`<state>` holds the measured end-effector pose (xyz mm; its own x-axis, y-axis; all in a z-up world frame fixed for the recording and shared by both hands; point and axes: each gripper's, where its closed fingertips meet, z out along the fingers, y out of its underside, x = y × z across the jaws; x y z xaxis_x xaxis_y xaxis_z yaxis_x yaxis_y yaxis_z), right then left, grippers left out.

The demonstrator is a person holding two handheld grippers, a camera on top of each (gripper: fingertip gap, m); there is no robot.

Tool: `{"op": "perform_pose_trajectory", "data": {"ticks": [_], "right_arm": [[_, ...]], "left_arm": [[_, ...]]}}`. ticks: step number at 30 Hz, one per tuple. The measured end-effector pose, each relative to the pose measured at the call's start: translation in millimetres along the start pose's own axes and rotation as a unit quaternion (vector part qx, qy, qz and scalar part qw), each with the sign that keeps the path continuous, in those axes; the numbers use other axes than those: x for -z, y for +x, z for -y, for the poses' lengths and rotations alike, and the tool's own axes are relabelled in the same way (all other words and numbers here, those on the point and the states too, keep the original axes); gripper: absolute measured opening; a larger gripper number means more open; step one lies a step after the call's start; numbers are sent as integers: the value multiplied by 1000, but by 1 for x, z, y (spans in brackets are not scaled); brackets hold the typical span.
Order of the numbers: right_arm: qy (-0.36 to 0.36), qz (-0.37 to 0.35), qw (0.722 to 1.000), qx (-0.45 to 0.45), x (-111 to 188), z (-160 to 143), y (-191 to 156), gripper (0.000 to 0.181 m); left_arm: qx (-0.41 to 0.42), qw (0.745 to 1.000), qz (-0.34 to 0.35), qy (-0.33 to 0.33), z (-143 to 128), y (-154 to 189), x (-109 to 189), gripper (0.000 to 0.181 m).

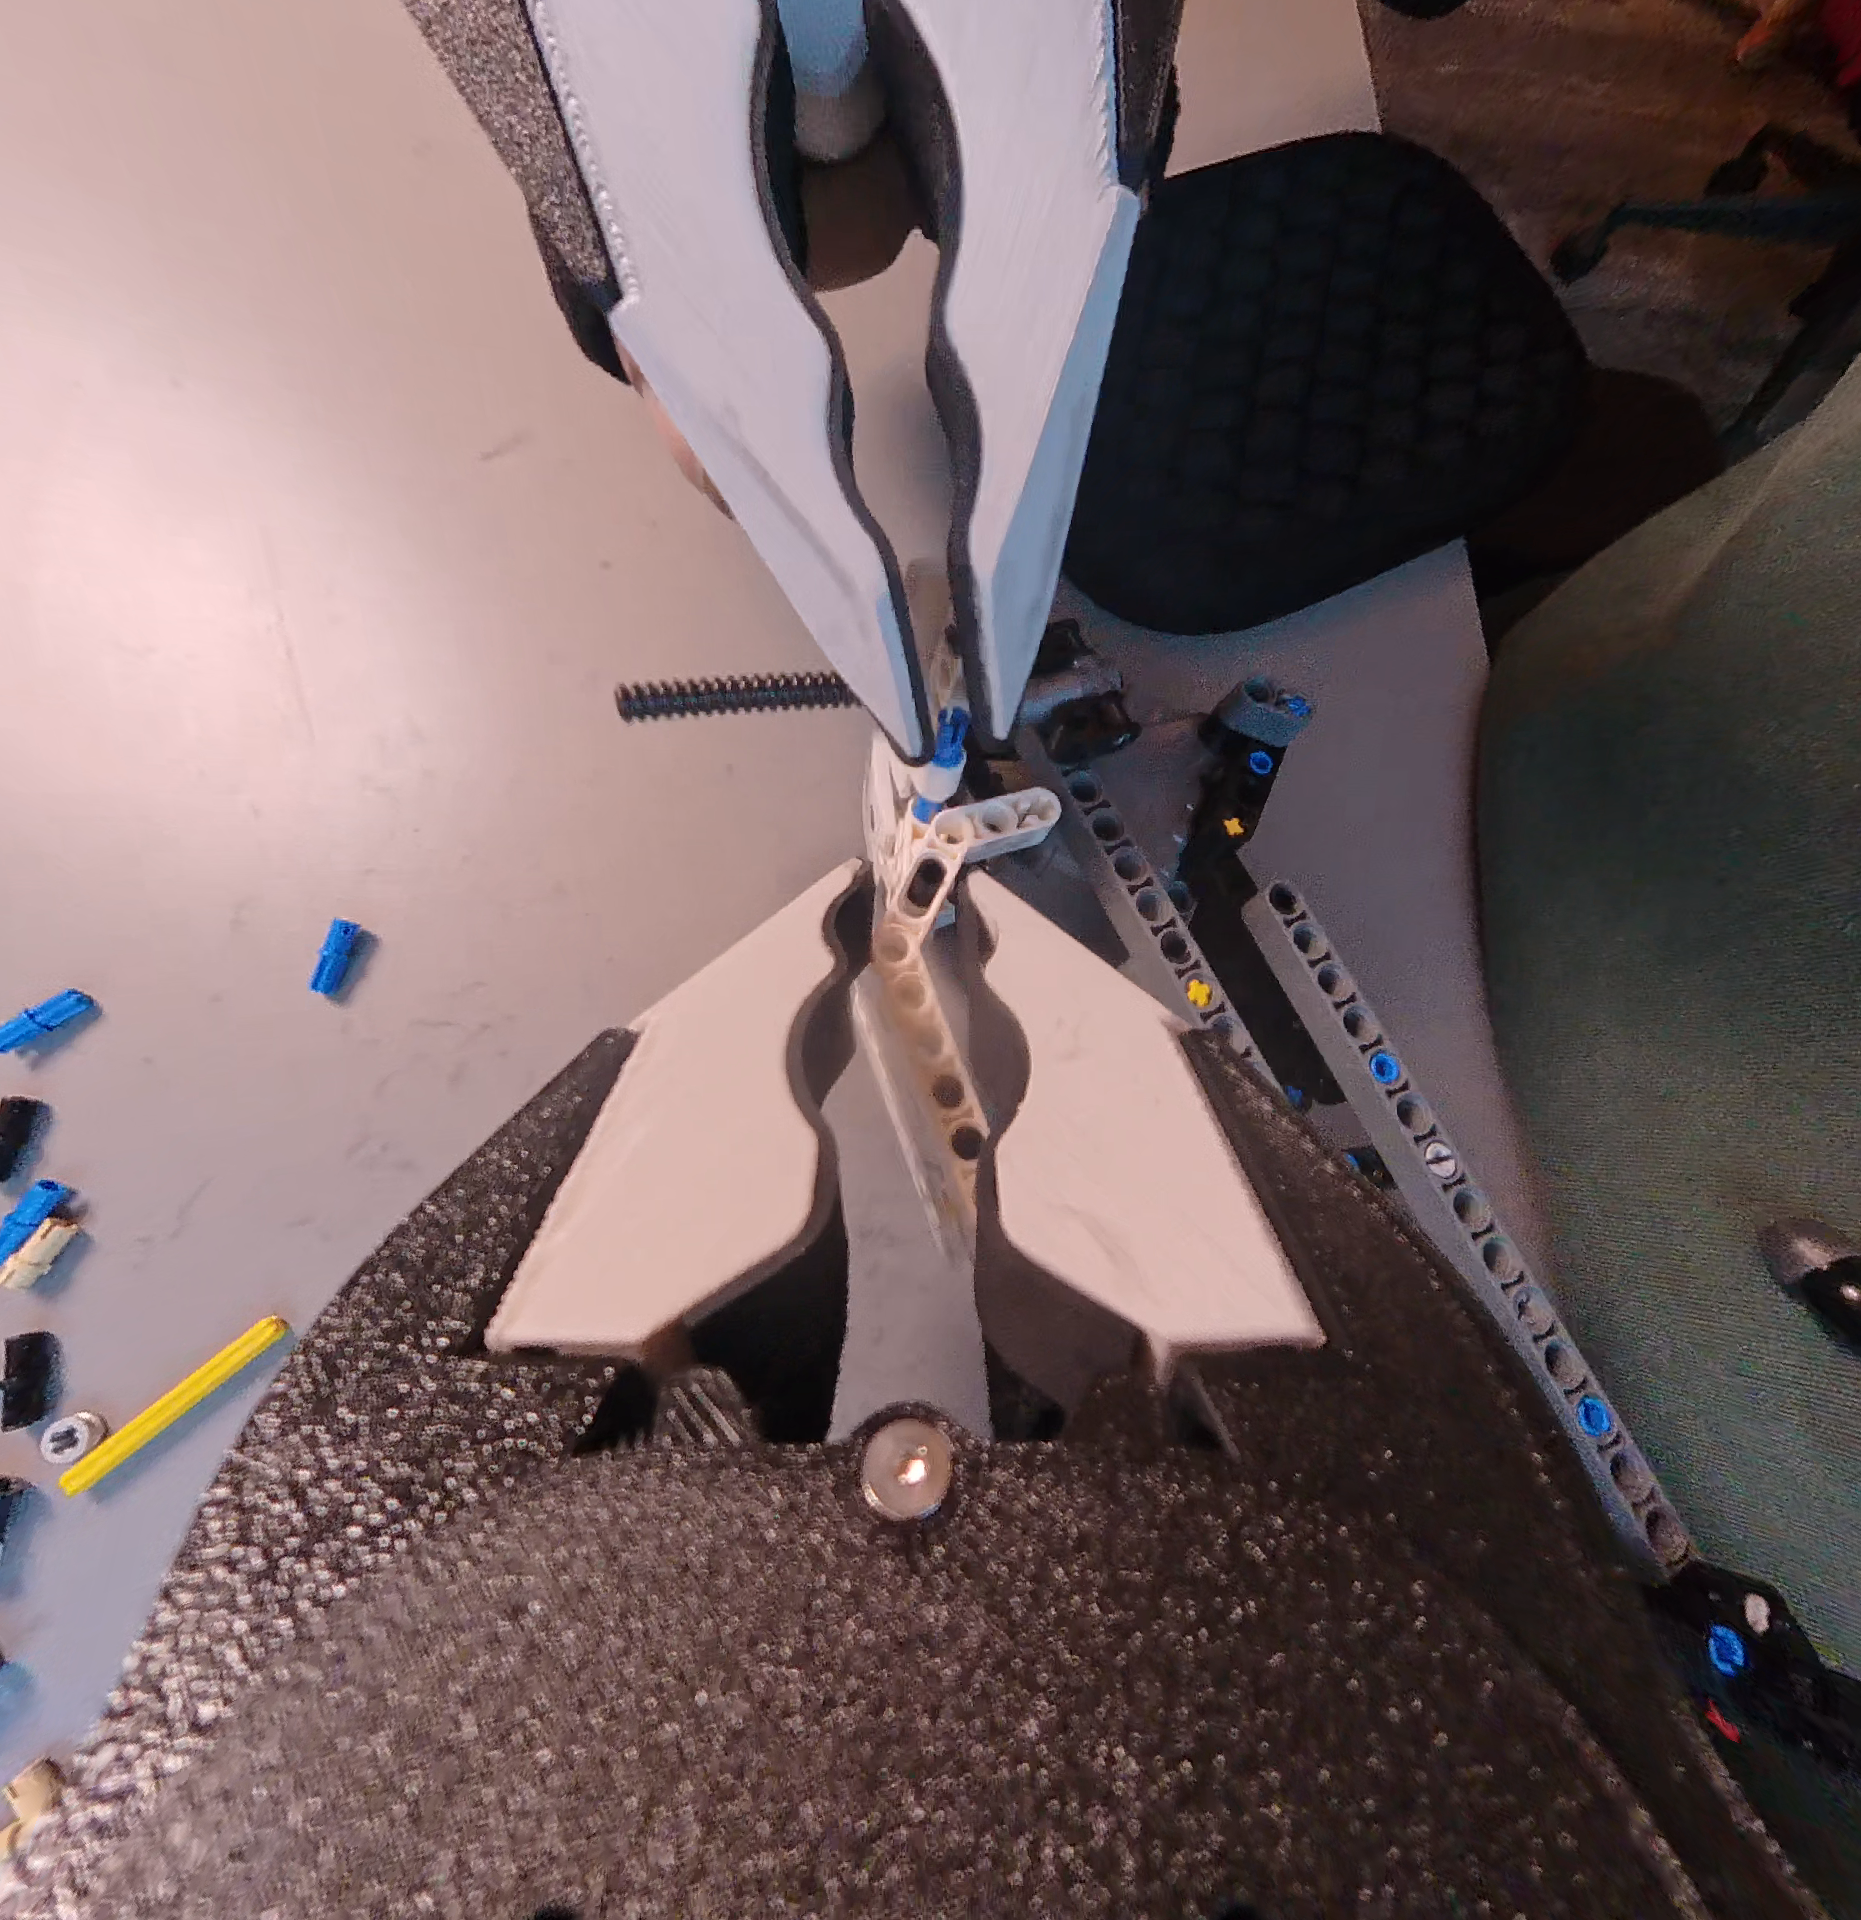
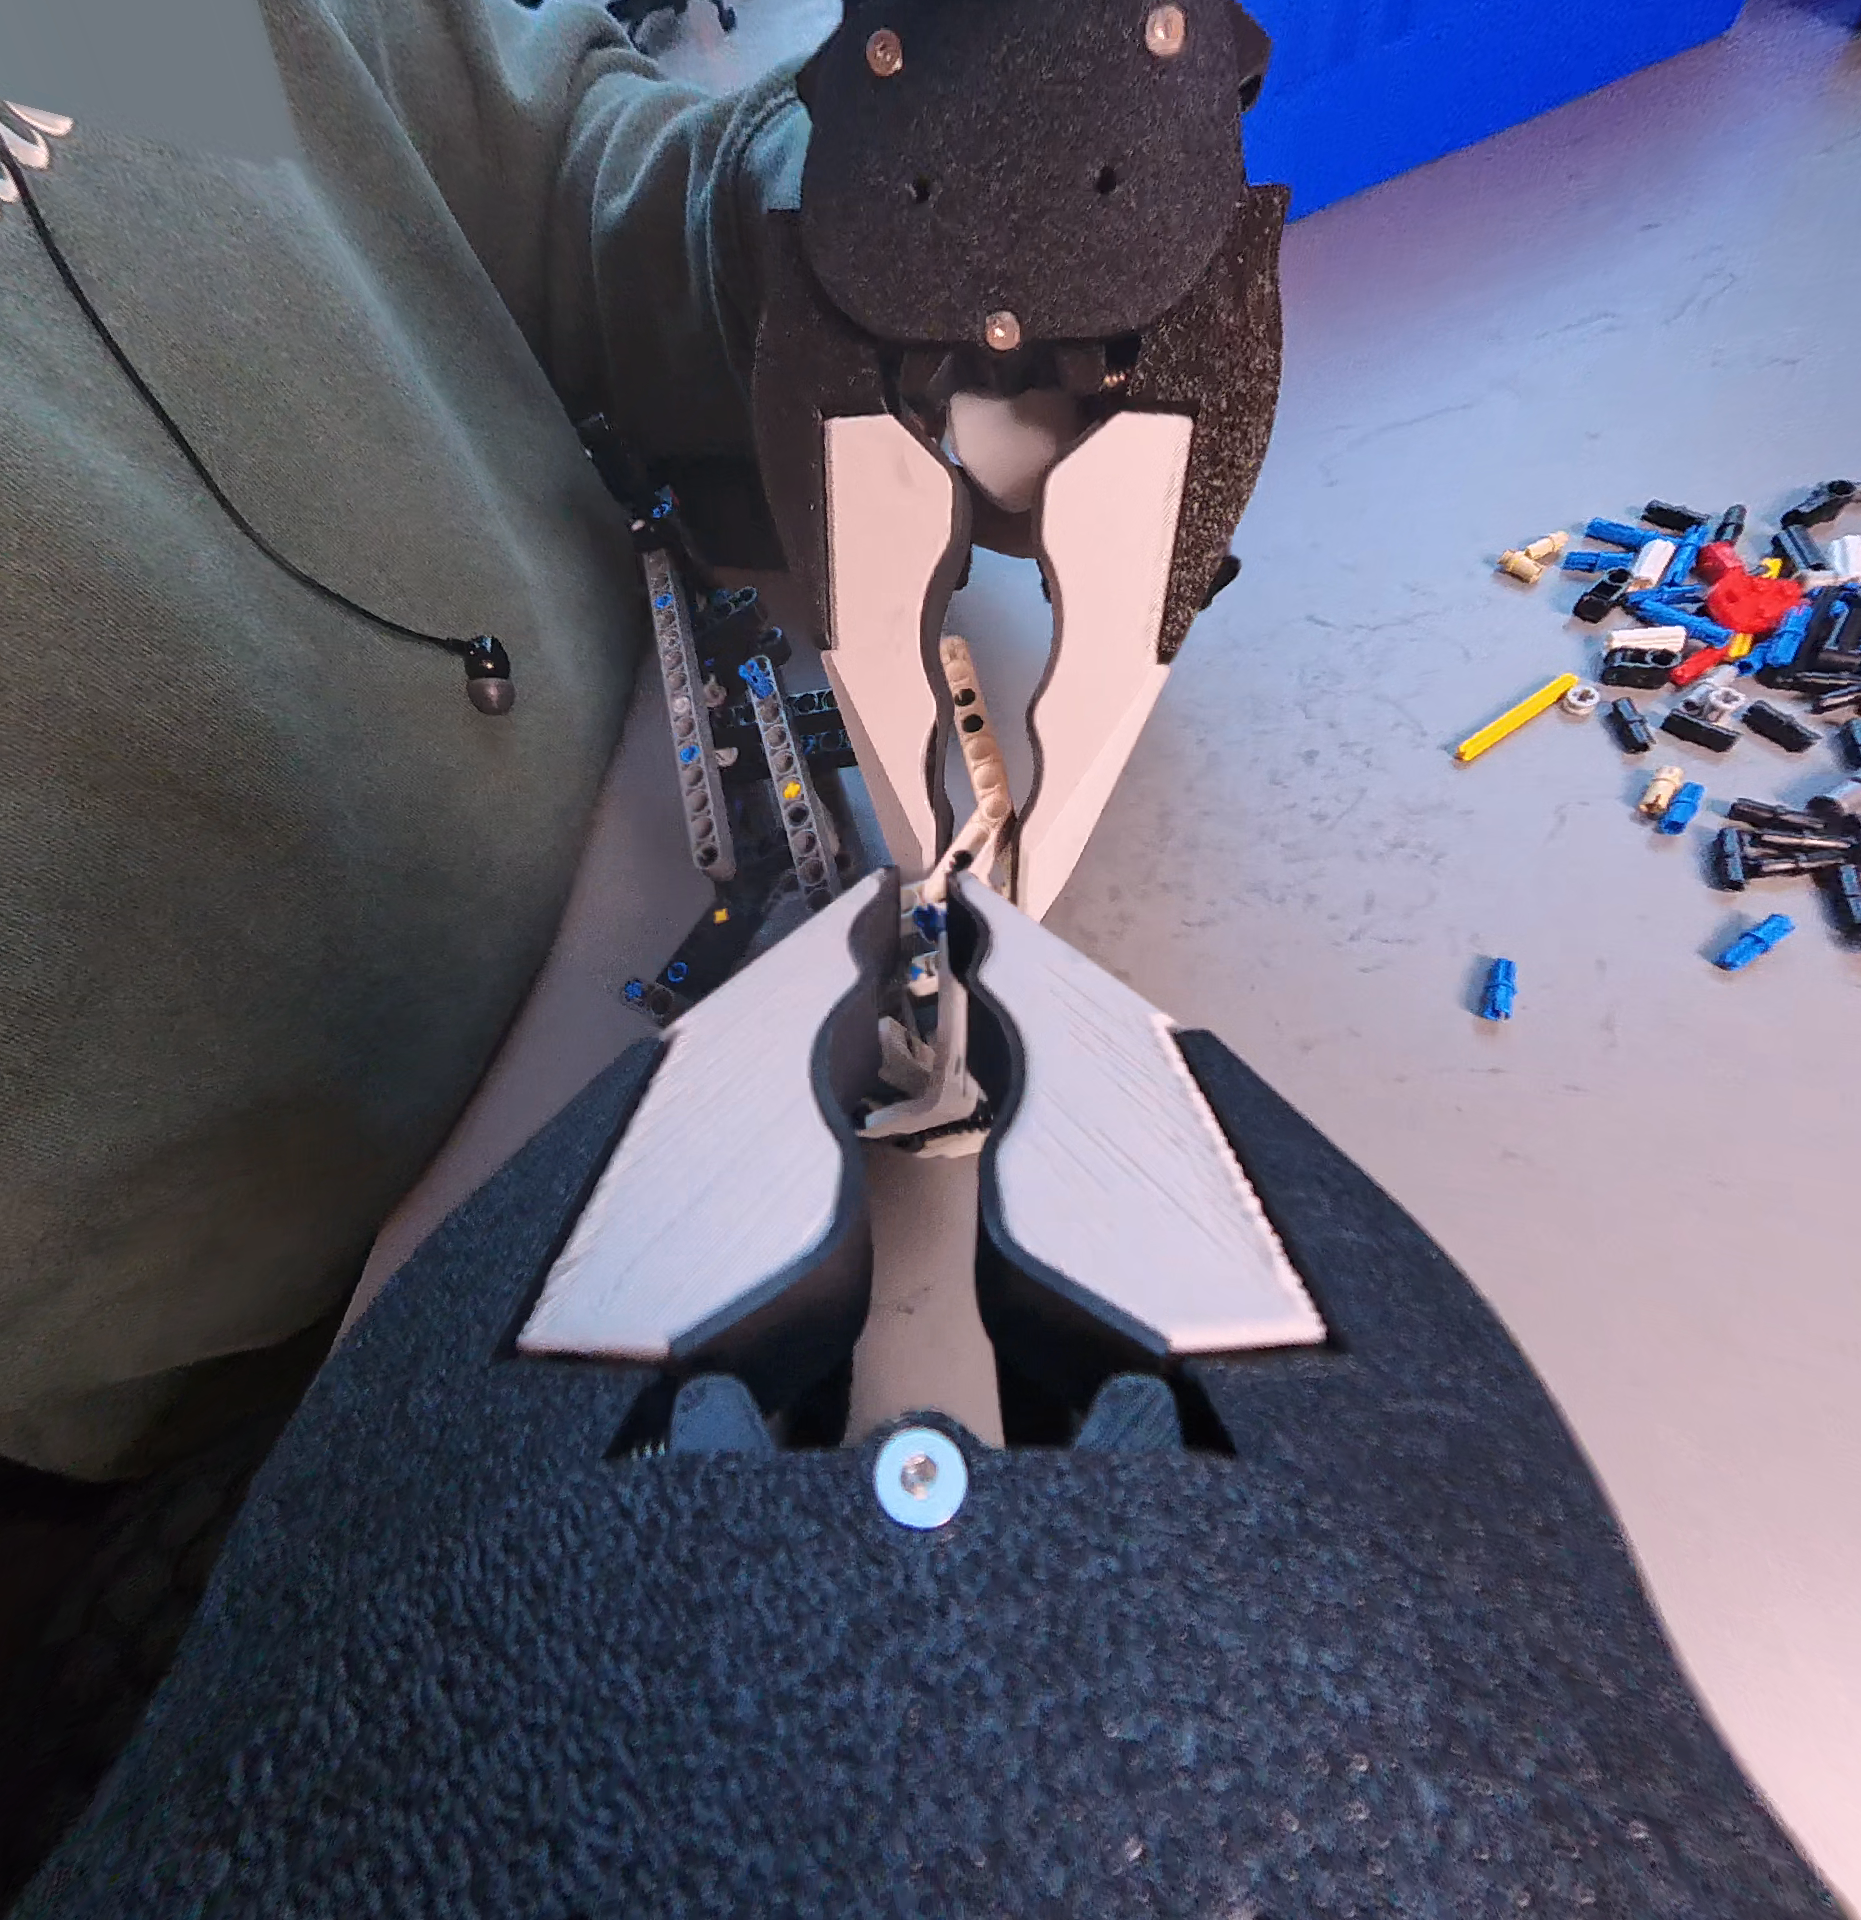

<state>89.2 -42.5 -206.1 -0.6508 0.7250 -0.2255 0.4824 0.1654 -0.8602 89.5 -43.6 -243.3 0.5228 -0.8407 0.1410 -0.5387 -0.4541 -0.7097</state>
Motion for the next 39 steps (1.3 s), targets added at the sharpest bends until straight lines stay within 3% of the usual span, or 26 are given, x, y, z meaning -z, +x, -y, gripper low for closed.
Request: {"op": "perform_pose_trajectory", "data": {"ticks": [4, 13, 20, 24, 30, 39], "right_arm": [[-23, -19, 999, 29, 7, 5, -1, 19], [-97, -73, 990, 72, 7, -6, 3, 17], [-66, -108, 990, 65, 13, 1, 4, 20], [-58, -134, 987, 60, 18, 0, -1, 32], [-79, -159, 982, 61, 11, -21, -8, 51], [-91, -167, 981, 44, 0, -29, 0, 43]], "left_arm": [[2, 1000, -1, 5, 0, 0, 1, 15], [-3, 1000, 12, 17, 2, -4, 9, 20], [31, 994, 39, 95, 13, -19, 62, 23], [65, 990, 36, 119, 1, -19, 90, 26], [87, 991, -5, 104, -34, 4, 76, 32], [31, 994, 42, 100, -18, 7, 55, 11]]}}
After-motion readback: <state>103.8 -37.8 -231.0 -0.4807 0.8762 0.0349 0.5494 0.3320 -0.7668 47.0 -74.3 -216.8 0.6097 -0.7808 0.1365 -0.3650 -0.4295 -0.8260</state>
